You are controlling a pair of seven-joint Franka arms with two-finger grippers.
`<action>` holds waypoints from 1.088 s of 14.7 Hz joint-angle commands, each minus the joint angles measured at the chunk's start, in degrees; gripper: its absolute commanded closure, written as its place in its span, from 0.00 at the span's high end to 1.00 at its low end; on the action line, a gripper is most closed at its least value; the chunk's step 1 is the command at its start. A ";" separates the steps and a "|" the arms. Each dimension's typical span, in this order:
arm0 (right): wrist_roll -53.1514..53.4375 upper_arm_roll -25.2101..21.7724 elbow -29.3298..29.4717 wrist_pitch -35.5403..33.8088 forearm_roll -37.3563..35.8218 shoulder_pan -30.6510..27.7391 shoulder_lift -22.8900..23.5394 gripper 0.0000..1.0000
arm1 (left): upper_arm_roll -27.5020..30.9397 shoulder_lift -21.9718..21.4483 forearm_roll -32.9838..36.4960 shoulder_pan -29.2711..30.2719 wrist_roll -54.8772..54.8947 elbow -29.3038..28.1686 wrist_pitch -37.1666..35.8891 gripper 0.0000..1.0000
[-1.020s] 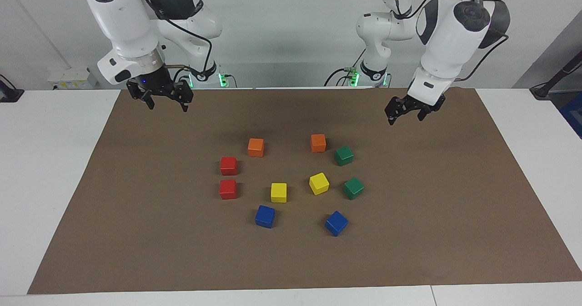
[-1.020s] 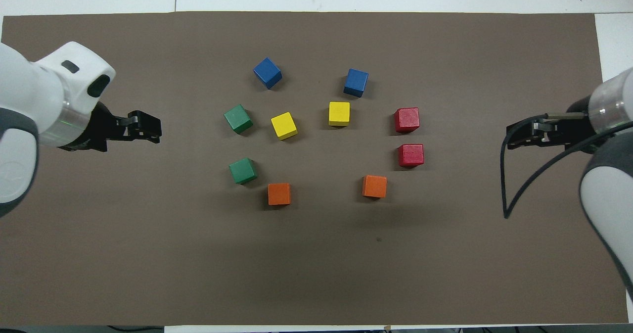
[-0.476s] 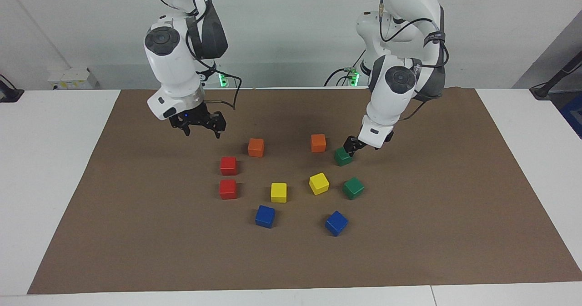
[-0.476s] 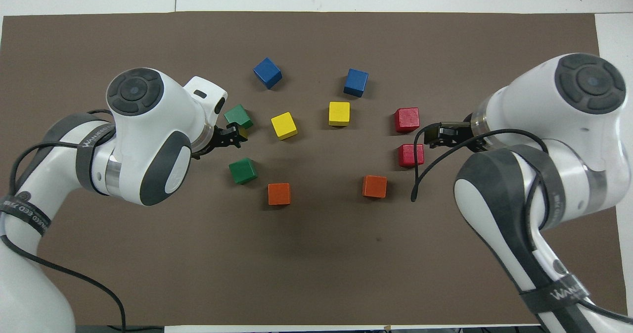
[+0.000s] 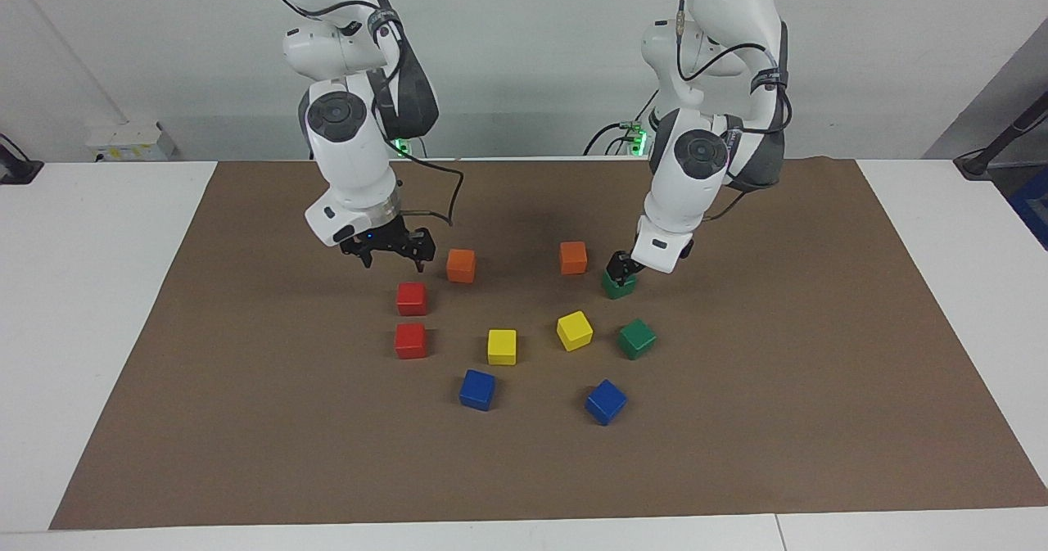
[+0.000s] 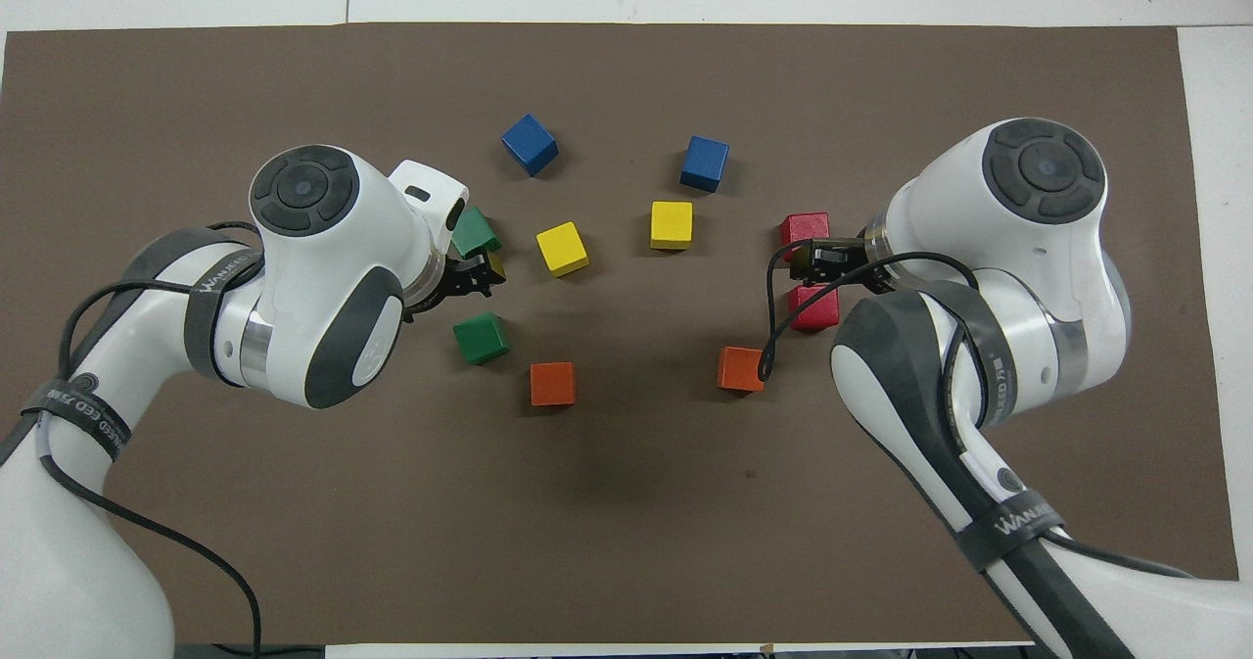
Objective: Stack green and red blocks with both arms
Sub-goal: 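Grasp the green block with the left gripper while the right gripper grasps red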
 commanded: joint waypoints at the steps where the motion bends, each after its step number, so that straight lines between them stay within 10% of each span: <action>1: 0.61 0.16 -1.88 4.27 0.74 -0.36 1.06 1.00 | 0.89 -0.79 0.34 -2.39 -4.94 -3.22 3.35 1.00; 16: -3.07 0.16 -8.13 7.53 0.65 -0.27 0.18 1.00 | 0.89 0.62 0.43 -3.54 -4.87 -6.56 8.01 1.00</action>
